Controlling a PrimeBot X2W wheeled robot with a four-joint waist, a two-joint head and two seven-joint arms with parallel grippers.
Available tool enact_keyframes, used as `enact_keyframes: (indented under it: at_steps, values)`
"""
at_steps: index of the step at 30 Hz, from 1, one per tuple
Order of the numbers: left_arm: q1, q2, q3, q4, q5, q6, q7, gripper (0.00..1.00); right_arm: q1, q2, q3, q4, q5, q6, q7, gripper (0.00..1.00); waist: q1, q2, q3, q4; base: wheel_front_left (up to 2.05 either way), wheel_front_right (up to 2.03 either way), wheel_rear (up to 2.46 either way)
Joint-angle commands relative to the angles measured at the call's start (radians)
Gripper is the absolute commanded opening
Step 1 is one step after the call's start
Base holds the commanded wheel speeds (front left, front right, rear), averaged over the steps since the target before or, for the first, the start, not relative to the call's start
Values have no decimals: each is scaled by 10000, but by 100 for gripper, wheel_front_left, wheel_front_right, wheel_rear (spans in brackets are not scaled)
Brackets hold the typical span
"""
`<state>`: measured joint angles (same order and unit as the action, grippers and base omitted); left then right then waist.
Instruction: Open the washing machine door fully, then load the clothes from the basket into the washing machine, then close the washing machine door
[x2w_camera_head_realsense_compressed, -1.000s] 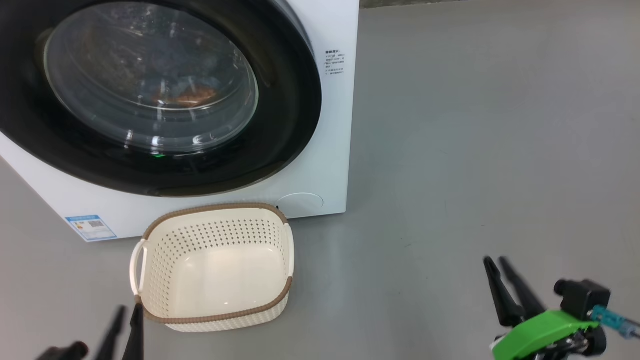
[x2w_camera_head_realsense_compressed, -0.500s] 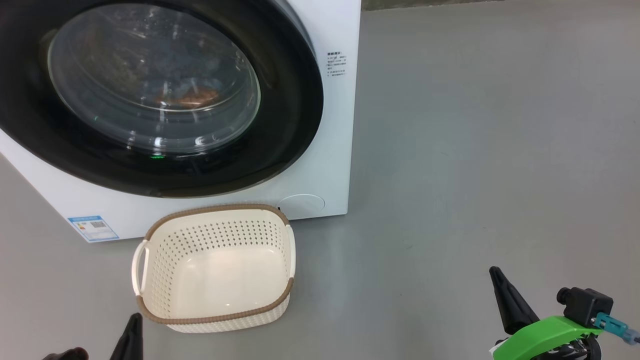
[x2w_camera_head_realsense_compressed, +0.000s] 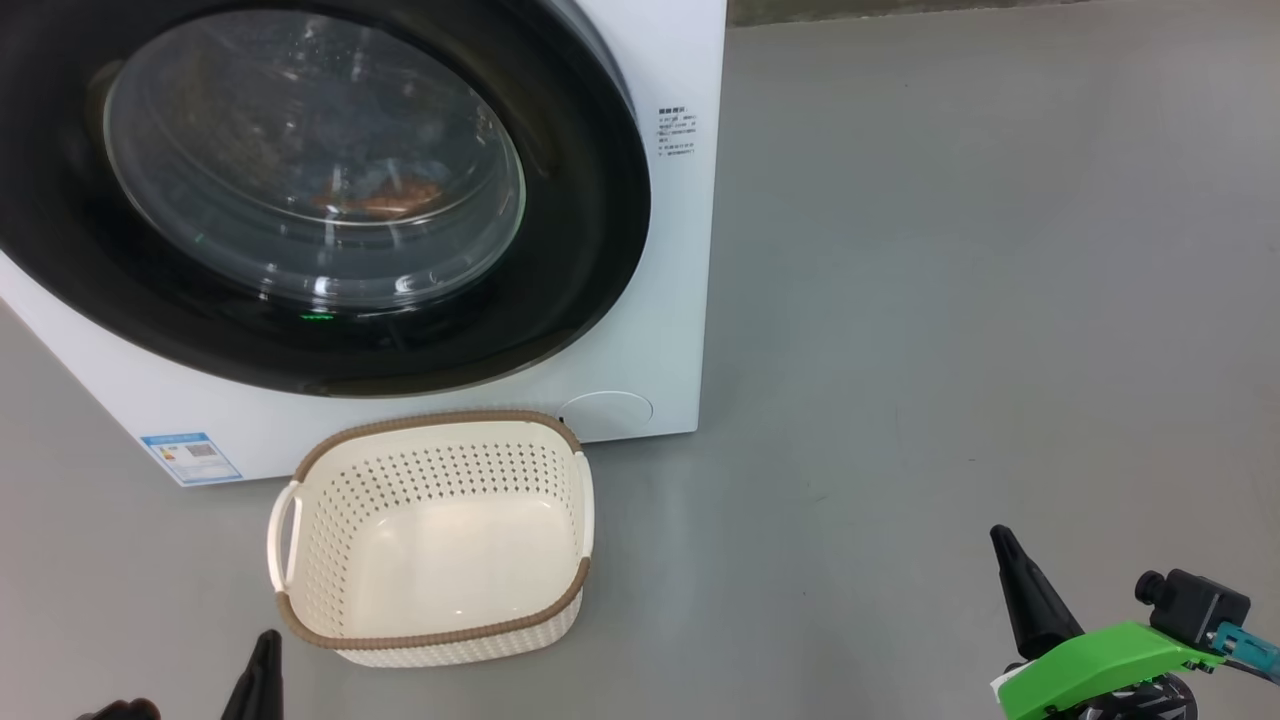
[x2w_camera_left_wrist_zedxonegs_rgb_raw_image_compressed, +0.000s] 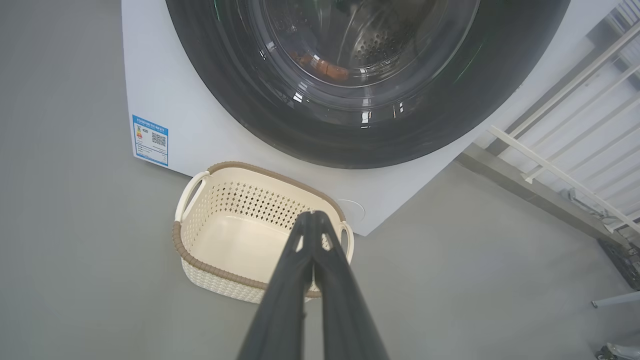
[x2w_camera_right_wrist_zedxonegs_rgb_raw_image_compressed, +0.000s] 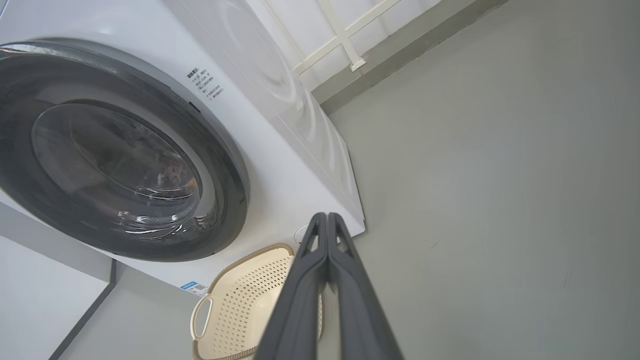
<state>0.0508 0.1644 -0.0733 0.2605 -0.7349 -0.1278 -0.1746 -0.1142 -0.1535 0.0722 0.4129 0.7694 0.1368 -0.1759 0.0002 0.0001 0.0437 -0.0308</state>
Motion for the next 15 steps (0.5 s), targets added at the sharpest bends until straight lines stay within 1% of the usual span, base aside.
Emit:
enact_keyframes:
  at_steps: [1, 15]
  values:
    - [-441, 129, 221, -176, -281, -7, 45, 0, -159, -35, -79, -305, 332, -15, 71, 0, -2, -1, -5, 4, 0, 0, 0]
    - [-608, -44, 445, -174, -1536, -10, 446, 0, -127, 120, -339, -507, 1514, -21, 484, 0, -2, -1, -64, 49, 0, 0, 0]
